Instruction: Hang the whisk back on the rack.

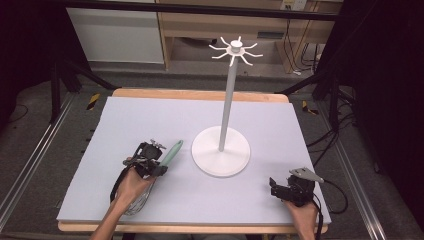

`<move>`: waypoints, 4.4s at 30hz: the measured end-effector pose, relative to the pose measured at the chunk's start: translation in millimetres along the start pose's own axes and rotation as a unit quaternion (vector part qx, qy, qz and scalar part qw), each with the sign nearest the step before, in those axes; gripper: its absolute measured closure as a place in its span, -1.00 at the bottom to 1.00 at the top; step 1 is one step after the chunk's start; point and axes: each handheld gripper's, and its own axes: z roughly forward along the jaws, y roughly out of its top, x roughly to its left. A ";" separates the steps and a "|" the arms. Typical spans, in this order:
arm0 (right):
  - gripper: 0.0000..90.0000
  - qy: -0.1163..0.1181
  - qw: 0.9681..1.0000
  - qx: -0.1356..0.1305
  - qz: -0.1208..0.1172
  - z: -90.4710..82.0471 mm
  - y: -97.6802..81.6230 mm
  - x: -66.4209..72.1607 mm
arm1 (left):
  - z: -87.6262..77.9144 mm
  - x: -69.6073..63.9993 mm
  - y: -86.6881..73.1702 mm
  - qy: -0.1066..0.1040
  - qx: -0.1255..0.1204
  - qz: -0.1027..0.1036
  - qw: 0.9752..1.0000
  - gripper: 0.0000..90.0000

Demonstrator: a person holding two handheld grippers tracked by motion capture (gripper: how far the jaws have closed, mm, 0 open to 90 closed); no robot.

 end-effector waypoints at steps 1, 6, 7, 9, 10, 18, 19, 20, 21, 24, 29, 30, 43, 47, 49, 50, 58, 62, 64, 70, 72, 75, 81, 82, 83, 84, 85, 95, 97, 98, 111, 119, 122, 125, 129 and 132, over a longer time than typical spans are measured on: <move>-0.83 0.000 1.000 0.000 0.000 0.0 0.0 -0.1 | -2.0 0.3 -0.9 -0.001 -0.005 -0.002 1.000 0.52; -0.83 0.000 1.000 0.000 0.001 0.0 -0.1 0.1 | -15.6 2.6 -6.9 -0.011 -0.041 -0.010 0.999 0.52; -0.83 0.000 1.000 0.000 0.001 0.0 -0.1 0.0 | -18.6 2.8 -8.0 -0.013 -0.047 -0.012 0.999 0.52; -0.83 -0.001 1.000 0.001 0.001 0.1 -0.1 -0.1 | -23.9 3.3 -9.9 -0.017 -0.059 -0.013 0.998 0.52; -0.83 -0.001 1.000 0.000 0.000 0.2 -0.2 -0.2 | -26.0 3.3 -10.6 -0.017 -0.063 -0.013 0.998 0.52; -0.83 0.000 1.000 0.000 0.001 0.1 -0.2 0.1 | -45.9 4.2 -17.7 -0.022 -0.107 -0.010 0.994 0.53; -0.83 -0.001 1.000 0.000 0.001 0.1 -0.2 0.1 | -47.8 4.0 -18.5 -0.022 -0.112 -0.011 0.993 0.53; -0.83 0.000 1.000 0.001 0.001 0.2 -0.2 0.1 | -49.7 3.7 -19.2 -0.021 -0.119 -0.012 0.993 0.53; -0.83 0.000 1.000 0.001 0.001 0.2 -0.2 0.1 | -51.2 3.8 -19.5 -0.020 -0.123 -0.013 0.992 0.53; -0.83 -0.001 1.000 0.000 0.001 0.0 -0.3 0.1 | -59.3 4.5 -21.1 -0.021 -0.145 -0.017 0.989 0.53; -0.83 0.000 1.000 0.000 0.001 0.0 -0.3 0.0 | -73.1 7.6 -24.0 -0.017 -0.181 -0.022 0.983 0.53; -0.83 -0.001 1.000 0.000 0.001 0.0 -0.3 -0.1 | -75.2 8.3 -24.6 -0.015 -0.186 -0.024 0.982 0.53; -0.83 -0.002 1.000 -0.004 0.001 -0.8 0.1 0.0 | -93.4 11.0 -33.4 -0.012 -0.253 -0.027 0.967 0.52; -0.83 -0.001 1.000 -0.005 -0.004 -1.5 0.4 0.5 | -95.7 7.6 -34.7 -0.005 -0.278 -0.023 0.960 0.52; -0.83 0.000 1.000 -0.006 -0.003 -1.6 0.5 1.2 | -96.9 5.6 -35.4 -0.004 -0.291 -0.020 0.957 0.52; -0.83 0.001 1.000 -0.006 -0.004 -1.6 0.7 1.4 | -97.6 3.7 -36.0 -0.003 -0.301 -0.017 0.953 0.52; -0.83 0.001 1.000 -0.006 -0.003 -1.6 0.7 1.4 | -102.8 -2.0 -36.2 -0.001 -0.340 -0.010 0.940 0.52; -0.83 -0.002 1.000 -0.007 -0.004 -1.5 0.9 0.8 | -106.6 -3.5 -32.8 -0.012 -0.350 -0.010 0.937 0.52; -0.83 -0.001 1.000 -0.008 -0.001 -1.6 1.1 1.2 | -108.9 -5.5 -30.3 -0.017 -0.359 -0.006 0.933 0.52; -0.83 -0.002 1.000 -0.009 0.000 -1.9 1.4 1.8 | -113.7 -12.2 -23.9 -0.027 -0.373 0.010 0.928 0.52; -0.83 -0.002 1.000 -0.011 -0.002 -2.2 1.5 1.4 | -114.5 -13.9 -21.4 -0.031 -0.377 0.012 0.926 0.52; -0.83 -0.003 1.000 -0.012 -0.001 -2.1 1.4 1.2 | -115.0 -16.6 -16.7 -0.034 -0.380 0.013 0.924 0.52; -0.83 -0.002 1.000 -0.012 -0.001 -1.9 1.6 1.3 | -118.4 -23.3 -4.2 -0.043 -0.388 0.022 0.921 0.52; -0.83 -0.002 1.000 -0.012 -0.001 -1.8 1.6 1.3 | -118.9 -24.6 -2.2 -0.044 -0.390 0.022 0.919 0.52; -0.83 -0.002 1.000 -0.012 -0.001 -1.8 1.6 1.2 | -119.4 -25.7 -0.1 -0.046 -0.392 0.023 0.919 0.52; -0.83 -0.002 1.000 -0.012 0.001 -1.8 1.7 1.4 | -120.0 -26.8 2.3 -0.048 -0.393 0.025 0.918 0.52; -0.83 -0.002 1.000 -0.012 0.000 -1.9 1.7 1.3 | -120.2 -27.7 3.9 -0.049 -0.394 0.026 0.917 0.52; -0.83 -0.001 1.000 -0.012 -0.002 -1.4 1.8 1.4 | -124.4 -38.9 24.7 -0.056 -0.400 0.040 0.914 0.52; -0.83 -0.001 1.000 -0.012 -0.002 -1.4 1.9 1.2 | -125.9 -40.5 28.8 -0.056 -0.401 0.043 0.914 0.52; -0.83 -0.002 1.000 -0.012 -0.001 -1.4 1.9 1.1 | -126.6 -41.5 30.7 -0.057 -0.402 0.044 0.913 0.52; -0.83 -0.002 1.000 -0.012 -0.001 -1.5 2.1 1.1 | -139.4 -50.3 55.8 -0.057 -0.414 0.058 0.907 0.52; -0.83 -0.002 1.000 -0.012 -0.004 -1.1 2.4 1.4 | -148.3 -51.7 70.7 -0.051 -0.418 0.064 0.905 0.52; -0.83 -0.002 1.000 -0.012 -0.003 -1.1 2.5 1.3 | -150.6 -54.0 76.9 -0.050 -0.419 0.067 0.904 0.52; -0.83 -0.002 1.000 -0.012 -0.003 -0.8 2.6 1.3 | -151.9 -56.6 82.5 -0.051 -0.417 0.069 0.905 0.52; -0.83 -0.001 1.000 -0.012 -0.004 -1.0 2.7 1.4 | -153.0 -60.6 91.0 -0.050 -0.416 0.074 0.905 0.52; -0.83 -0.001 1.000 -0.013 -0.003 -1.0 2.8 1.3 | -153.1 -62.8 96.7 -0.050 -0.416 0.076 0.905 0.52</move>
